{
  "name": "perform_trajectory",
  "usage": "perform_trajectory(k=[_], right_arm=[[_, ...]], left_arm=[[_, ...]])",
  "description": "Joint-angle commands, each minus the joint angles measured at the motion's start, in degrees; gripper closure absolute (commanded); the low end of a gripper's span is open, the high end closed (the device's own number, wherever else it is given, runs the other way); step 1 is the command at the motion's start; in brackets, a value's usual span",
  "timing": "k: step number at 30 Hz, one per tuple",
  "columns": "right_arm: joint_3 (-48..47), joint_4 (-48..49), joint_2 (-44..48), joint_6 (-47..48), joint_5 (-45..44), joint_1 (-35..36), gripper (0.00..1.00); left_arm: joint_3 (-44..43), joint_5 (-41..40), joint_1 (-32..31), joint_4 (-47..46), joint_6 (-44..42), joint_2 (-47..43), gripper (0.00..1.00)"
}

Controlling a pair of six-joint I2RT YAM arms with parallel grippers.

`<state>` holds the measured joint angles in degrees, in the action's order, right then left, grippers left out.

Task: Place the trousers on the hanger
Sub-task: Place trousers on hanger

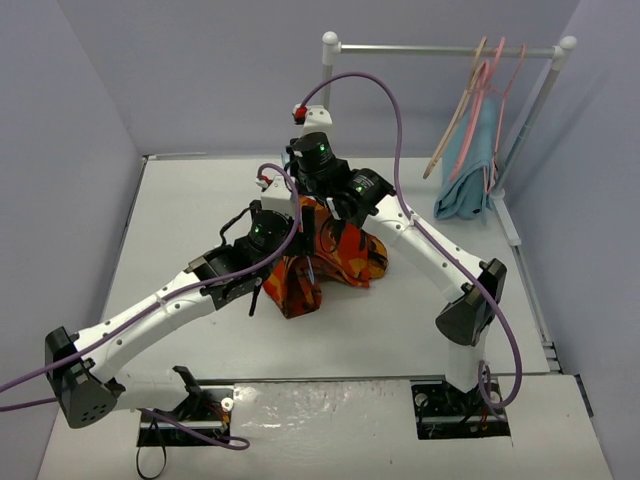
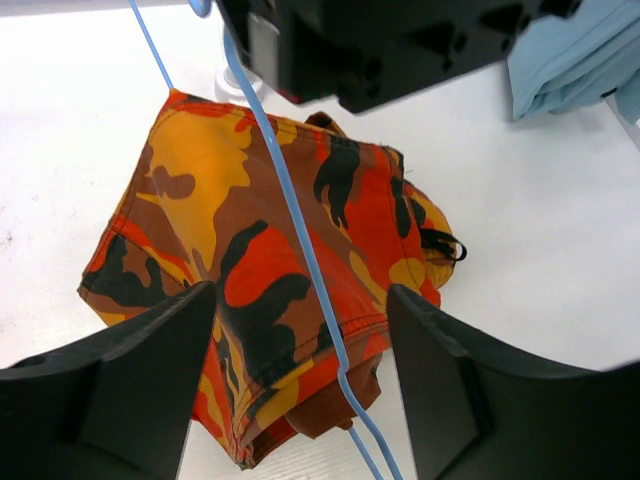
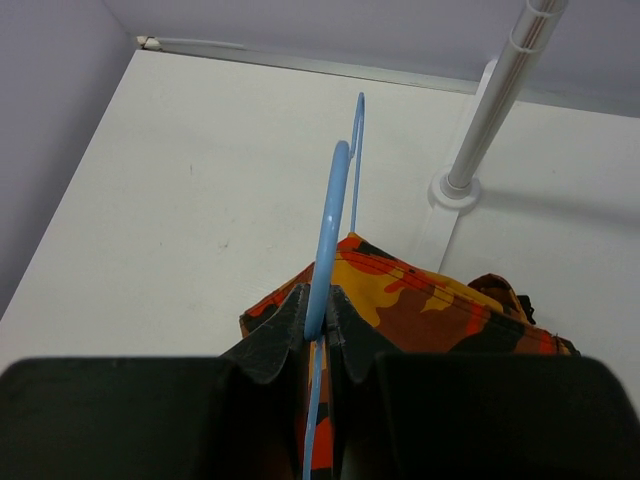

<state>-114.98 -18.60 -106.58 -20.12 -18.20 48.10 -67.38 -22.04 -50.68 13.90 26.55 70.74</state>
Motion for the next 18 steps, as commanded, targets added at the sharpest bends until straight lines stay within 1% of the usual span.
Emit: perform_trajectory(k=[1,10,12,13,14,15,18], right_arm=[[-4.62,6.73,7.00,-1.30,-2.35,0.51,1.00],[-3.80,6.73,8.12,-2.22,-2.81,0.51,1.00],[-3.85,6.73,8.50,-2.29,-2.82,0.43,1.00],[-3.85,6.73,8.69,-2.29,-2.94,0.49,1.00],[-3.85,6.73,8.82,-2.29,-3.02,0.51,1.00],[-3.84,6.73,8.93,-2.29,-3.07,0.51,1.00],[-3.45,6.73,9.43,-2.42,-2.72,0.51,1.00]], left_arm=[[-4.71,-2.15,-0.46,-1.00,0.19,0.14,0.38],[-7.01,-2.09,-1.71,-1.04,0.74,3.04,0.41],[-7.15,-2.16,-1.71,-0.98,0.97,3.25,0.43],[-7.08,-2.53,-1.71,-0.98,1.03,3.06,0.46],[-7.10,-2.86,-1.71,-1.01,1.01,3.00,0.53],[-7.15,-3.18,-1.71,-1.06,0.96,3.00,0.63],[-7.94,-3.64,-1.71,-1.28,0.44,2.94,0.79]])
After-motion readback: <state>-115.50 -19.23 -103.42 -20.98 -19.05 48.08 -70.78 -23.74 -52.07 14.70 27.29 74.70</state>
